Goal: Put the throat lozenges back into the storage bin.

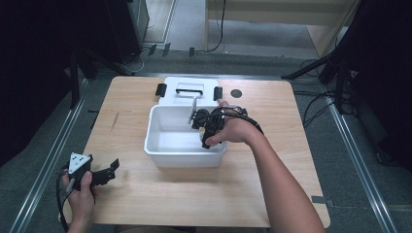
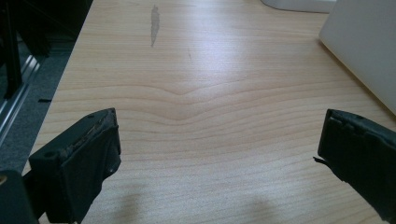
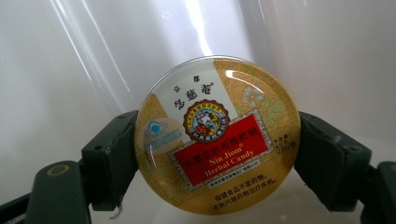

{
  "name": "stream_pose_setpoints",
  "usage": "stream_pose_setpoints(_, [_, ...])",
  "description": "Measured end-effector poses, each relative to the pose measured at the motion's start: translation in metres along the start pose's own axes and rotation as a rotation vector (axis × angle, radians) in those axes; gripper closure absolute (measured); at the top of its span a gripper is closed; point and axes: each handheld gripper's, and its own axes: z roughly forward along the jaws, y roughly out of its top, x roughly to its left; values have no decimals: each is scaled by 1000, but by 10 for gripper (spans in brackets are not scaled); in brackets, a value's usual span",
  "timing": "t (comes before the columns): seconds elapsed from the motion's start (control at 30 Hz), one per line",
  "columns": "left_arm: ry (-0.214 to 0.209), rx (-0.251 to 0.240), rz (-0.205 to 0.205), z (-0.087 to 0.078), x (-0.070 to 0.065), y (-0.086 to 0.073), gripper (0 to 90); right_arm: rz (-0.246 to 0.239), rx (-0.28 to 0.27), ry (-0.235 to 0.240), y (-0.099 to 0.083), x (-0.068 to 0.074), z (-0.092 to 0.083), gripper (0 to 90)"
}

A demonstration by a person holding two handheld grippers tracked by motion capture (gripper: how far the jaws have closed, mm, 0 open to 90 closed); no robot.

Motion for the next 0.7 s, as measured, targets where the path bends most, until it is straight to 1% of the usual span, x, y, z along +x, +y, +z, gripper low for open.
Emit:
stream_pose_setpoints(0.03, [0,0,0,0,0,0,0,0,0,0,0,0,0,204])
stream_pose_setpoints(0.13, [1,1,2,0,0,0,0,-1,12,-25,2,2,2,204])
stream_pose_setpoints(0.23, [2,2,1,0,0,0,0,-12,14,-34,3,3,3,204])
stream_pose_setpoints(0.27, [1,0,0,0,0,0,0,-11,20,-48,3,4,4,203])
stream_pose_setpoints(0.37, [0,1,-3,0,0,0,0,-8,18,-46,4,4,4,202])
stream_pose_setpoints(0.53, [0,3,-2,0,0,0,0,3,17,-32,3,4,4,187])
stream_pose_setpoints(0.57, [0,2,-2,0,0,0,0,-6,14,-32,3,4,4,174])
stream_pose_setpoints(0.6, [0,2,-2,0,0,0,0,-5,16,-32,2,4,4,166])
stream_pose_setpoints(0.7, [1,2,0,0,0,0,0,-4,13,-40,1,4,3,180])
